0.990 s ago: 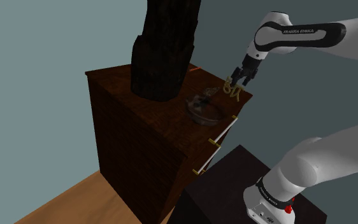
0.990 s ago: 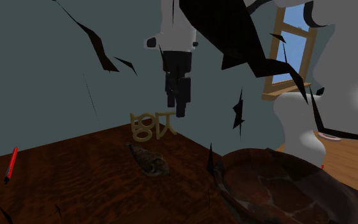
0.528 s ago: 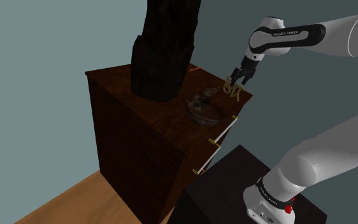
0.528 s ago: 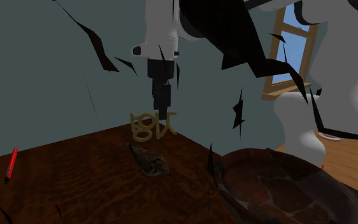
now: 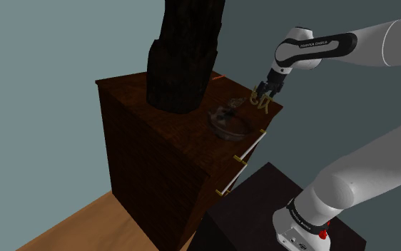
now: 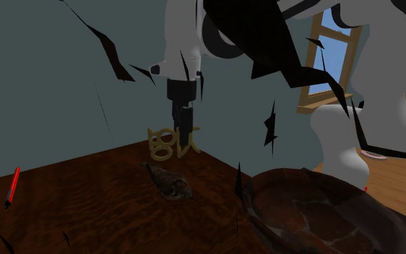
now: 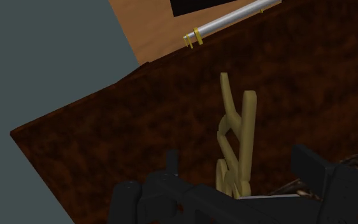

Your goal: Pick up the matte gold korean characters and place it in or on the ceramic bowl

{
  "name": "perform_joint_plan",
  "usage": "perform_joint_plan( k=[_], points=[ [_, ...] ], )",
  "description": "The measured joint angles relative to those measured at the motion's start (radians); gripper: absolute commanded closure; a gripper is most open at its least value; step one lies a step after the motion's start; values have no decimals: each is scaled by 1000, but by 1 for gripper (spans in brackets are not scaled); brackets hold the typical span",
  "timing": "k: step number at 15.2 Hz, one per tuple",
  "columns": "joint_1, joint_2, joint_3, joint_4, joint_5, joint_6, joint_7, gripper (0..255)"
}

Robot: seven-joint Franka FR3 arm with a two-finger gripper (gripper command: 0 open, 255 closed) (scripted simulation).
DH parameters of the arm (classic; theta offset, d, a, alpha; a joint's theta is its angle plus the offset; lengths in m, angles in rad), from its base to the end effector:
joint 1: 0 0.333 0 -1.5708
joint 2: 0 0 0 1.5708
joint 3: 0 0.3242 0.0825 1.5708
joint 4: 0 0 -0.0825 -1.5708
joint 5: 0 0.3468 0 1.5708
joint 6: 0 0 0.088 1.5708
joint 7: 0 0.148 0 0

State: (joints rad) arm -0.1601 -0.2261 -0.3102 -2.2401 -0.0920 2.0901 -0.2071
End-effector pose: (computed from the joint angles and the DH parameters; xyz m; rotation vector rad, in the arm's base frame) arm 0.4017 -0.2180 0.4471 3.0881 -0.3333 0.0917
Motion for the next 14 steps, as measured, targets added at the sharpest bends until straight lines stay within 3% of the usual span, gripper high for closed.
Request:
perform_joint_plan(
  k=[3,4,14],
  points=[
    [0,1,0,-1,0,2,0,0],
    [0,1,0,-1,0,2,0,255],
    [0,0,-1,0,0,2,0,255]
  ],
)
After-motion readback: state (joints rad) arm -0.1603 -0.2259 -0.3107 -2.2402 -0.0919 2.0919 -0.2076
